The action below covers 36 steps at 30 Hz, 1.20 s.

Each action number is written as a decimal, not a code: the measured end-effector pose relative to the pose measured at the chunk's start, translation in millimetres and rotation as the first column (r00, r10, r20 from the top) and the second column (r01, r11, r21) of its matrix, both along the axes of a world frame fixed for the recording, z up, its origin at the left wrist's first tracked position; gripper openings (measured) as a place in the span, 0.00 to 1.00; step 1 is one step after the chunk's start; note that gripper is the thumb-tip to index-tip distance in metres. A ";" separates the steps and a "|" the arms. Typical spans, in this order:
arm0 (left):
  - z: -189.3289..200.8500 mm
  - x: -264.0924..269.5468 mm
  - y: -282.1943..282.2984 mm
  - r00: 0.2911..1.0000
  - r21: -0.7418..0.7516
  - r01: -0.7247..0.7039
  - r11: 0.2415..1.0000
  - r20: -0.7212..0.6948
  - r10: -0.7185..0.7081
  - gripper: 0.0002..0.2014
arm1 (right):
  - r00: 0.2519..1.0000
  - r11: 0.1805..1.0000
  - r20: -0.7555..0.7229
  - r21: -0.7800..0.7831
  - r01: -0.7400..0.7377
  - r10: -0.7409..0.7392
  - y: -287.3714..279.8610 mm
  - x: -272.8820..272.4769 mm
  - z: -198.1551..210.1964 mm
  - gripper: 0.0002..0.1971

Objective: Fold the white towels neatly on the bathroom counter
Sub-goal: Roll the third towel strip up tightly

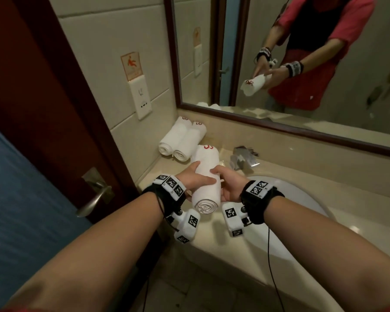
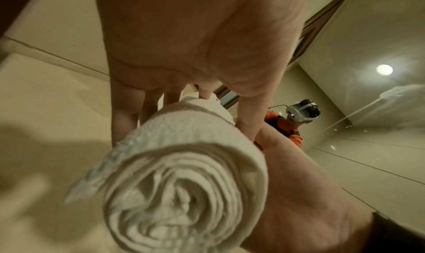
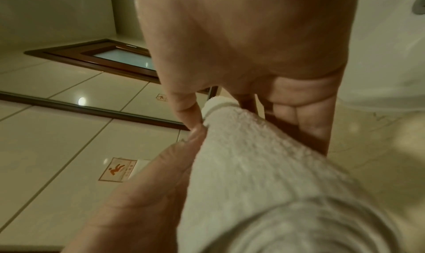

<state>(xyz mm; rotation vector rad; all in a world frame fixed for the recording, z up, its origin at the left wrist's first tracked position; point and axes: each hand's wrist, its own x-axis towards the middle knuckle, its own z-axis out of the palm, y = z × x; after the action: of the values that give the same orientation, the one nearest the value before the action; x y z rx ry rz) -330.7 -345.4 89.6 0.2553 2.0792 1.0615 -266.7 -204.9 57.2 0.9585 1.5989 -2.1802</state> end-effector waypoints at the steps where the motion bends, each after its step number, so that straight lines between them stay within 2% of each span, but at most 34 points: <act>1: -3.3 -8.2 5.8 1.000 -0.008 0.009 1.000 0.008 -0.009 0.48 | 1.000 1.000 0.013 -0.001 0.003 -0.003 4.4 -7.0 -2.0 0.11; 3: -7.6 -18.3 15.8 1.000 -0.011 0.014 1.000 0.004 -0.013 0.50 | 1.000 1.000 0.015 -0.008 0.011 -0.010 12.8 -17.0 -6.6 0.14; 8: -20.9 -59.6 50.4 1.000 -0.052 0.023 0.998 0.000 -0.023 0.52 | 1.000 1.000 0.021 -0.019 -0.010 0.010 39.5 -54.9 -15.9 0.27; 15: -30.5 -137.5 109.2 0.999 -0.082 0.051 0.995 0.014 -0.050 0.44 | 0.999 0.999 0.046 -0.047 -0.012 0.014 91.6 -126.8 -24.2 0.24; 21: -56.3 -185.4 148.3 1.000 -0.157 0.005 0.988 -0.024 -0.008 0.46 | 0.994 0.998 0.099 -0.045 0.040 -0.036 121.7 -179.4 -45.3 0.22; 27: -86.3 -211.6 167.2 0.998 -0.126 -0.057 0.990 0.012 0.059 0.45 | 0.986 0.994 0.141 -0.047 0.099 -0.091 137.1 -213.5 -71.5 0.24; 31: -96.4 -231.6 173.8 1.000 -0.168 -0.011 0.986 0.006 0.013 0.41 | 0.978 0.987 0.142 -0.022 0.158 -0.153 139.1 -234.2 -83.2 0.24; 34: -98.7 -239.4 178.9 0.993 -0.261 0.058 0.964 -0.086 -0.083 0.49 | 0.973 0.981 0.126 0.032 0.191 -0.194 135.3 -248.1 -90.4 0.25; 36: -108.2 -245.8 179.5 0.979 -0.334 0.082 0.939 -0.147 -0.138 0.49 | 0.971 0.978 0.121 0.039 0.203 -0.207 132.5 -254.2 -93.9 0.25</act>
<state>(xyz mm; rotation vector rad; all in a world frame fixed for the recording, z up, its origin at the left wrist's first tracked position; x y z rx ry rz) -576.5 -165.9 -18.6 0.2991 2.3241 0.6309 -520.9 -72.3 -36.8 1.2932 1.5344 -2.1846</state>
